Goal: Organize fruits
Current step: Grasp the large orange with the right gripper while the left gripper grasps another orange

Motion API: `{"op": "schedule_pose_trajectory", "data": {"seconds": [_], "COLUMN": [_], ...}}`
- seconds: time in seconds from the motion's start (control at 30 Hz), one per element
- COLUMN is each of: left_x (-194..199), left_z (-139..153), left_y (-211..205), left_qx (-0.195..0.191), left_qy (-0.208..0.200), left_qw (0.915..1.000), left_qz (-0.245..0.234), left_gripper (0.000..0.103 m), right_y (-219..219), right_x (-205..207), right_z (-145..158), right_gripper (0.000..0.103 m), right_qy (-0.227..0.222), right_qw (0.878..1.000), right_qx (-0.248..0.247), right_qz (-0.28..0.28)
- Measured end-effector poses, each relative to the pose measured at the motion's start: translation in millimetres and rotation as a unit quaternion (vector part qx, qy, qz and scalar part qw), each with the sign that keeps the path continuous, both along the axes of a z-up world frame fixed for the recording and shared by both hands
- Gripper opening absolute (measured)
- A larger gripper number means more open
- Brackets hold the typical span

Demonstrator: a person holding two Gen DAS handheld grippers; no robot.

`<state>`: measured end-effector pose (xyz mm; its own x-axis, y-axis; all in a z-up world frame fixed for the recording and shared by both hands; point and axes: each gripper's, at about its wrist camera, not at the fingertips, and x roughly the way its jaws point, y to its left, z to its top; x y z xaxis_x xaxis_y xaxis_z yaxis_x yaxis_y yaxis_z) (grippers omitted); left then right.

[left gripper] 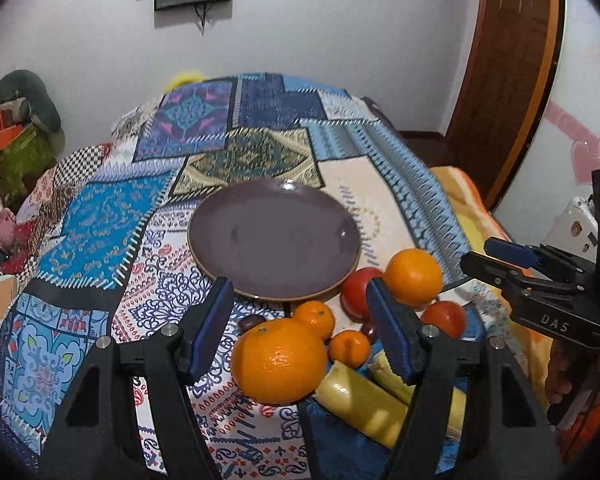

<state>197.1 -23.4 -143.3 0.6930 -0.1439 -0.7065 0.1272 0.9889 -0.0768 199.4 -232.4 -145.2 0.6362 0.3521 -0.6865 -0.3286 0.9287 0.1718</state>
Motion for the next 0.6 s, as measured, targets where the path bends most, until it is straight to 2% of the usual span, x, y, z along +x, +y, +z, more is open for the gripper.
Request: {"op": "schedule_pose_trajectory", "data": {"seconds": [0.3,0.47,0.6], "left_x": [18,23,23], "left_z": [-18,-24,-29], "left_y": [14,17,18], "left_qx": [-0.010,-0.013,-0.012], "left_qy": [0.027,0.036,0.044], "left_qw": [0.9995,0.9991,0.9988], "left_qz": [0.011,0.016,0.016], "left_gripper": [0.069,0.069,0.069], "right_y": [14,17,18], "right_x": [27,34,39], "right_z": [-30,-38,-46], "right_gripper": [0.050,0.060,0.065], "right_qy": [0.058,0.070,0.086], "right_qw": [0.998,0.997,0.996], "right_qx": [-0.010,-0.015,-0.012], "right_qz": [0.025,0.025,0.025]}}
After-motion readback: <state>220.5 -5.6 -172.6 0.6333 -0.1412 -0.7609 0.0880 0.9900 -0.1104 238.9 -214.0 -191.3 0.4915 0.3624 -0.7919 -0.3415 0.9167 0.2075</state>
